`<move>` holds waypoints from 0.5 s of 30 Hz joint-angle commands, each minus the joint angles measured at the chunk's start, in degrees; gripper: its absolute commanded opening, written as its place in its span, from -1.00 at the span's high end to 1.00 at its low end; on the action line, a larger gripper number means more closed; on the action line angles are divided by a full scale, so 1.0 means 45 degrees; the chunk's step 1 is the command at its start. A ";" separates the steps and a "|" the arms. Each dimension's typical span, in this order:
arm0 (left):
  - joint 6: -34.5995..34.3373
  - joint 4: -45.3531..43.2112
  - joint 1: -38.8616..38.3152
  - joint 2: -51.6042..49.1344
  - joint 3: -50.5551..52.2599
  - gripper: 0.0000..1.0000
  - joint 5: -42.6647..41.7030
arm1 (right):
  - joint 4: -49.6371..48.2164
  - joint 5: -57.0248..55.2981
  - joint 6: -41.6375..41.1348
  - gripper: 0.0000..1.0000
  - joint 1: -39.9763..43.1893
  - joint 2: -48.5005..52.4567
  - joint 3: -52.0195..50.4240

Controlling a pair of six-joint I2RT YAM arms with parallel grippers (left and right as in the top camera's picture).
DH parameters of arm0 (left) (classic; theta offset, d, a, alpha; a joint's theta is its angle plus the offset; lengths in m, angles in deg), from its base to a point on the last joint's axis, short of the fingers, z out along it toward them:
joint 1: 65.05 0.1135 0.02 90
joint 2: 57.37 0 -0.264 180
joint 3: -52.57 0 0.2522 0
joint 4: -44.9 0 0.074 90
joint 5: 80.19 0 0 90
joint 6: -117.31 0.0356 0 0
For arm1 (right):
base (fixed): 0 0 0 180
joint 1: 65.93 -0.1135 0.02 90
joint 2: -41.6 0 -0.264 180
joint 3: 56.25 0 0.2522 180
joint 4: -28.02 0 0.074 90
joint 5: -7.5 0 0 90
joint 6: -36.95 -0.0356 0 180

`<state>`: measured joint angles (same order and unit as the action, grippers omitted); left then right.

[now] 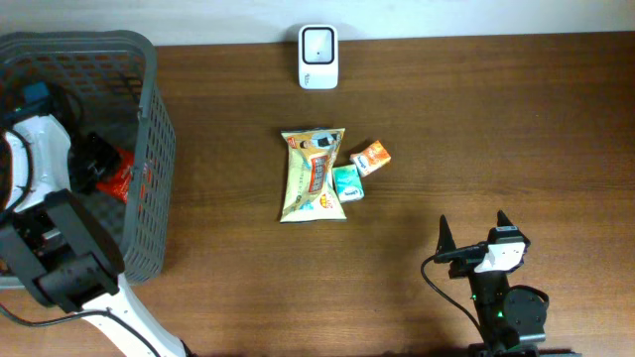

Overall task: Scan the item barcode
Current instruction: 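Grasp the red HACKS bag from the basket and drop it right of boxes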

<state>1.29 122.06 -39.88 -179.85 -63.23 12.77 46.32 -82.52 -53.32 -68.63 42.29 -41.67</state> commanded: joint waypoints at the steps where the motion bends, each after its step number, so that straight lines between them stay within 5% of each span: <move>1: -0.0068 -0.0855 0.0019 0.0078 0.1001 -0.12 -0.0053 | 0.0034 -0.0063 -0.0141 -0.97 0.0024 -0.0083 -0.0112; 3: -0.0063 -0.1530 0.0005 0.0078 0.1511 0.06 -0.0053 | 0.0034 -0.0058 -0.0146 -0.97 0.0024 -0.0083 -0.0112; 4: -0.0058 -0.1855 0.0005 0.0078 0.1729 0.49 -0.0053 | 0.0034 -0.0063 -0.0141 -0.96 0.0024 -0.0083 -0.0112; 6: -0.0058 -0.1933 0.0005 0.0078 0.1797 0.85 -0.0053 | 0.0034 -0.0063 -0.0146 -0.97 0.0024 -0.0083 -0.0112; 9: -0.0058 -0.1831 0.0005 0.0078 0.1797 0.92 -0.0053 | 0.0034 -0.0063 -0.0146 -0.97 0.0024 -0.0083 -0.0112; 11: -0.0053 -0.1841 0.0010 0.0078 0.1792 0.36 -0.0053 | 0.0034 -0.0058 -0.0146 -0.97 0.0024 -0.0083 -0.0112; 12: -0.0058 -0.1831 0.0010 0.0078 0.1787 -0.43 -0.0073 | 0.0034 -0.0058 -0.0141 -0.97 0.0024 -0.0083 -0.0112; 13: -0.0058 -0.1831 0.0010 0.0078 0.1787 -0.99 -0.0155 | 0.0034 -0.0063 -0.0146 -0.97 0.0024 -0.0083 -0.0112; 15: -0.0053 -0.1792 0.0010 0.0078 0.1787 -0.98 -0.0155 | 0.0034 -0.0058 -0.0146 -0.97 0.0024 -0.0083 -0.0112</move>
<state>0.88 113.66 -39.84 -177.97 -56.26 12.16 46.34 -82.52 -53.28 -68.63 42.29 -41.67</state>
